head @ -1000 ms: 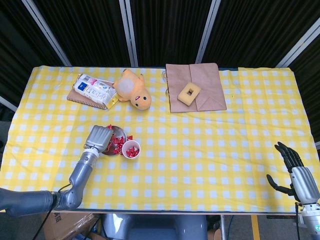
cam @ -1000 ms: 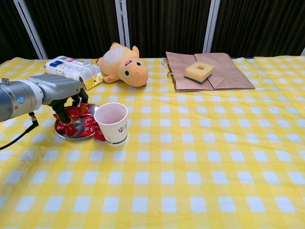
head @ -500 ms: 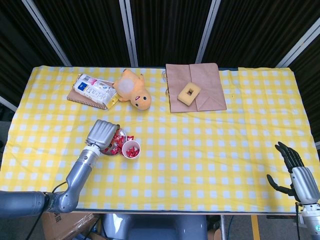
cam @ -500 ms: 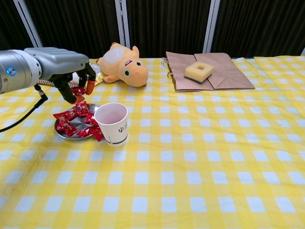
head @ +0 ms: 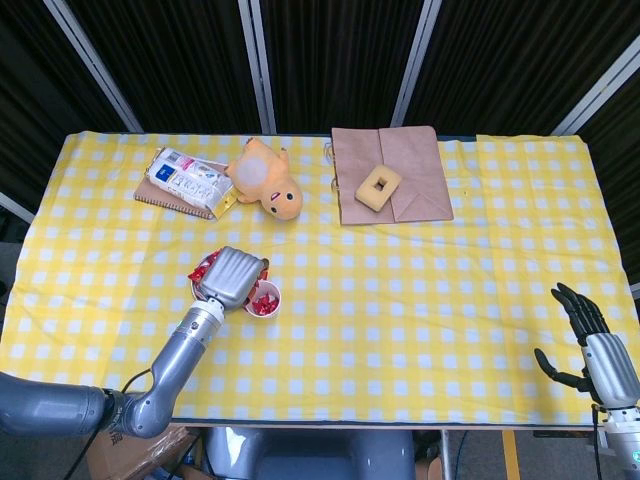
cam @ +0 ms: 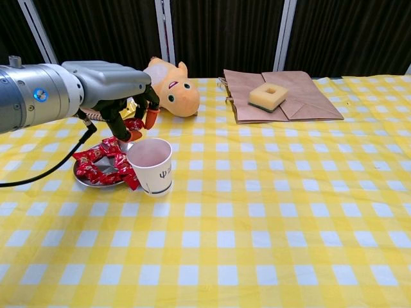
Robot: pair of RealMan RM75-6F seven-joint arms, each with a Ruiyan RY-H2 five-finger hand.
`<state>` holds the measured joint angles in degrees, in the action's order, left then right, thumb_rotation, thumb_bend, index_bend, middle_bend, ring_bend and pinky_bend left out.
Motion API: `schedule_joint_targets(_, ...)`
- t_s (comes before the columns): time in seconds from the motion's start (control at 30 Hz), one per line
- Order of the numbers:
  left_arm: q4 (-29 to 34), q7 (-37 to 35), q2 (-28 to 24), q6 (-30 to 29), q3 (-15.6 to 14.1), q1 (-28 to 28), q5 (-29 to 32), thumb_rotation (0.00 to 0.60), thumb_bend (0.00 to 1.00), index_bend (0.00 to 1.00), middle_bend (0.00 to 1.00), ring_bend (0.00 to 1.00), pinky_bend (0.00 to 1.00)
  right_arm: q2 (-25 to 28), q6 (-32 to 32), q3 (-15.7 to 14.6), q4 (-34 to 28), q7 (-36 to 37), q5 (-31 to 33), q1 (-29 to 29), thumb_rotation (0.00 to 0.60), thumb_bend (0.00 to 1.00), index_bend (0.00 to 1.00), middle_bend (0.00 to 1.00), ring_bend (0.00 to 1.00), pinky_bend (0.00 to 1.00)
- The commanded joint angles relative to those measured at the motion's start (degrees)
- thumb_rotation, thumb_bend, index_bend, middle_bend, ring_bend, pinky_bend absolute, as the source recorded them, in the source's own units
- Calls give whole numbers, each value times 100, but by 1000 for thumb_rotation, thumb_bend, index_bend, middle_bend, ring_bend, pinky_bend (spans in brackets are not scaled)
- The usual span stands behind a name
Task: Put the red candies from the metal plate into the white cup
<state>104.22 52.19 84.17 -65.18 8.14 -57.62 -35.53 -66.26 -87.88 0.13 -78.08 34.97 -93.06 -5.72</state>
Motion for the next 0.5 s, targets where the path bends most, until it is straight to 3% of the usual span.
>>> schedule_joint_targets(0.03,5,5,24,9,-22,-15,34,600,408,445,523,906,935,-2,-2,-2,1,-1,-2,2,600,423,0,0,0,0)
schedule_joint_targets(0.5,71,-269,42,-61,3,7,-148,600,344,344,332,906,935,-6,14,-8,-9,-34,0,-2,600,423,0,0,0,0)
